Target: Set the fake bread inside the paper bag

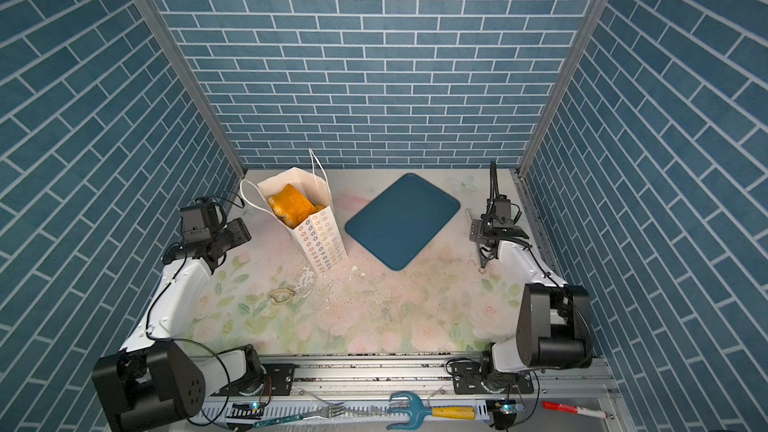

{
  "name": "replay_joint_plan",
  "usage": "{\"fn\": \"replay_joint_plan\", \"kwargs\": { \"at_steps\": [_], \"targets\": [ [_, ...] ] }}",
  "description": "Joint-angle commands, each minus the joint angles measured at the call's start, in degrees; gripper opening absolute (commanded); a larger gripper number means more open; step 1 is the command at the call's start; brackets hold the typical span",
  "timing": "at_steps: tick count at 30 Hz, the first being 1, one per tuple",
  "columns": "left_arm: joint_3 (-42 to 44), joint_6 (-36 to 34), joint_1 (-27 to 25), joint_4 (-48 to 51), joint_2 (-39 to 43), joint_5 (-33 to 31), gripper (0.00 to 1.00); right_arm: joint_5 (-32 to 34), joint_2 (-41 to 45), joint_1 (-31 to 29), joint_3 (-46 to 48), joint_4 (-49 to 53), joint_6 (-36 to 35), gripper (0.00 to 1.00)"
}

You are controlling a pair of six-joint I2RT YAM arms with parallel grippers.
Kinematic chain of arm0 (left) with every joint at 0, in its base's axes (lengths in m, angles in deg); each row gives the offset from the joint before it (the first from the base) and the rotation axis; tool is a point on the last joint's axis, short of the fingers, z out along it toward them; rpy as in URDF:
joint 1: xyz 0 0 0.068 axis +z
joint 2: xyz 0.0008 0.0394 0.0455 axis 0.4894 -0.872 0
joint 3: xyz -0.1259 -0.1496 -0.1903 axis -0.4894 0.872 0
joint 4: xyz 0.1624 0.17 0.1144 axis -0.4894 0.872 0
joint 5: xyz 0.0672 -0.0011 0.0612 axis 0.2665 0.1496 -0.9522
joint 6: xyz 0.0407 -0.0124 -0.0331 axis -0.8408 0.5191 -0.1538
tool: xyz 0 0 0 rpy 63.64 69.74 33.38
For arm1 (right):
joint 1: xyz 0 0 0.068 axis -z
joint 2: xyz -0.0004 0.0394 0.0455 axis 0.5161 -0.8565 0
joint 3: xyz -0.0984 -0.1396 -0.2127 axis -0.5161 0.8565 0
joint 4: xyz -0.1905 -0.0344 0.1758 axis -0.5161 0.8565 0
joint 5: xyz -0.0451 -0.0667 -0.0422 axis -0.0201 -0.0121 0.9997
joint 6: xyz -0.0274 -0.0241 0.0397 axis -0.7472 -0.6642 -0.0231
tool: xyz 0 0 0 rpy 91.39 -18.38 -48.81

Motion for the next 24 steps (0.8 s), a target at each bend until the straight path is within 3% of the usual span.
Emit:
{"fn": "replay_joint_plan", "kwargs": {
  "at_steps": [1, 5, 7, 11, 20, 24],
  "targets": [
    [7.4, -2.9, -0.3, -13.1, 2.3, 1.1, 0.68, 2.4, 2.8, 0.1, 9.3, -18.8, -4.7, 0.99],
    [15.3, -3.7, -1.7, -22.3, 3.3, 2.3, 0.66, 2.8, 1.7, 0.1, 18.0, -33.9, -5.5, 0.99],
    [19.6, -8.2, -6.0, -28.6, 4.4, 0.2, 0.67, 1.0, 0.1, 0.1, 23.5, -46.2, -6.3, 0.99],
    [27.0, -13.0, -12.4, -43.3, 3.8, -3.7, 0.7, -2.2, -4.5, 0.3, 27.6, -57.3, -7.0, 0.99],
    [27.5, -13.6, -13.2, -63.0, -12.5, -1.7, 0.72, -4.7, -9.0, 1.0, 28.8, -63.9, -7.7, 0.99],
    [29.7, -14.7, -13.8, -74.3, -20.6, -0.3, 0.71, -5.6, -8.5, 1.2, 27.7, -60.6, -7.1, 0.99]
  ]
}}
